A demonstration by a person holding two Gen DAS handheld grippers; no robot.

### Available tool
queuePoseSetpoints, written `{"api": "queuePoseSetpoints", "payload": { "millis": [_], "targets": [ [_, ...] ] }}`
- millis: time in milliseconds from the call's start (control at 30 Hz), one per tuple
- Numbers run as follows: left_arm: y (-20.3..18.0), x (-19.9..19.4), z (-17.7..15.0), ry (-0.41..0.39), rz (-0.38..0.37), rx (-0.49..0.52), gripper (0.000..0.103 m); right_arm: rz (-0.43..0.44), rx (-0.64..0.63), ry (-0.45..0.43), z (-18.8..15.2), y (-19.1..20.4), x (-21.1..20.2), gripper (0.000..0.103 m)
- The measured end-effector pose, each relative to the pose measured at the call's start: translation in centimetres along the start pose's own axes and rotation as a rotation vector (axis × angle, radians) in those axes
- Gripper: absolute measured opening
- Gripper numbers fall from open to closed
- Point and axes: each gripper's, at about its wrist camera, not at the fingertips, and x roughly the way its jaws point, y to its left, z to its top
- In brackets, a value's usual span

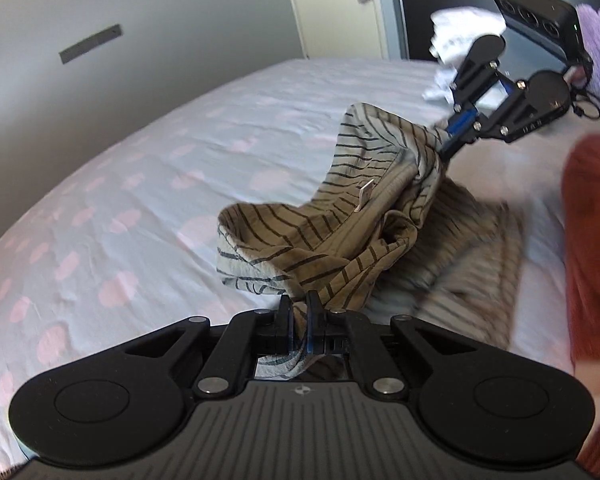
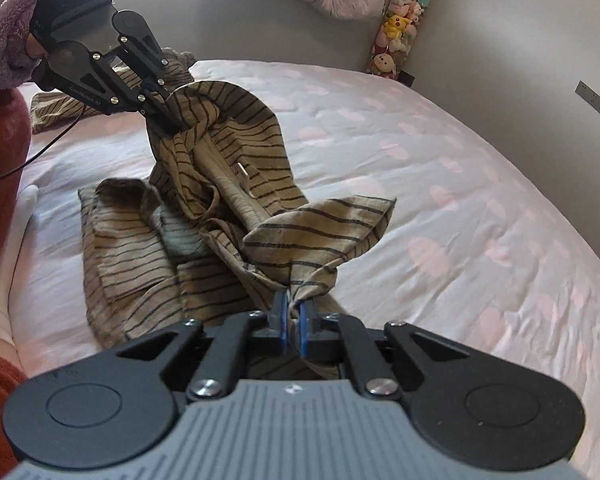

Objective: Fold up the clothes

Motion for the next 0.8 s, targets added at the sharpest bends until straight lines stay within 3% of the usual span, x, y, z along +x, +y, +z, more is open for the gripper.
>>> {"api": "queuePoseSetpoints", "payload": {
  "millis": [267, 333, 400, 533, 800],
  "targets": [
    [-3.9, 3.0, -2.1, 0.196, -0.054, 0.083, 0.008, 0.045, -0.043, 0.151, -2.5, 3.8, 2.0, 0.014],
    [-4.3, 2.9, -2.6, 0.221, -0.043, 0.098, 0.013, 0.048, -0.051, 0.161, -2.2, 4.1, 1.8, 0.026],
    [-4.4, 2.2, -2.8, 0.225, -0.039, 0.086, 0.023, 0.048, -0.029, 0.157, -2.0, 4.2, 1.1, 0.045],
    [-3.8, -0.5, -2.5, 0.203, -0.011, 0.033, 0.044, 0.016, 0.047, 0.124, -1.9, 4.0, -1.0, 0.051],
    [0.5, -3.1, 0.2, 0.077, 0.040, -0.198, 0.044, -0.013, 0.353, 0.000, 0.4, 0.3, -2.7, 0.054]
  ]
}}
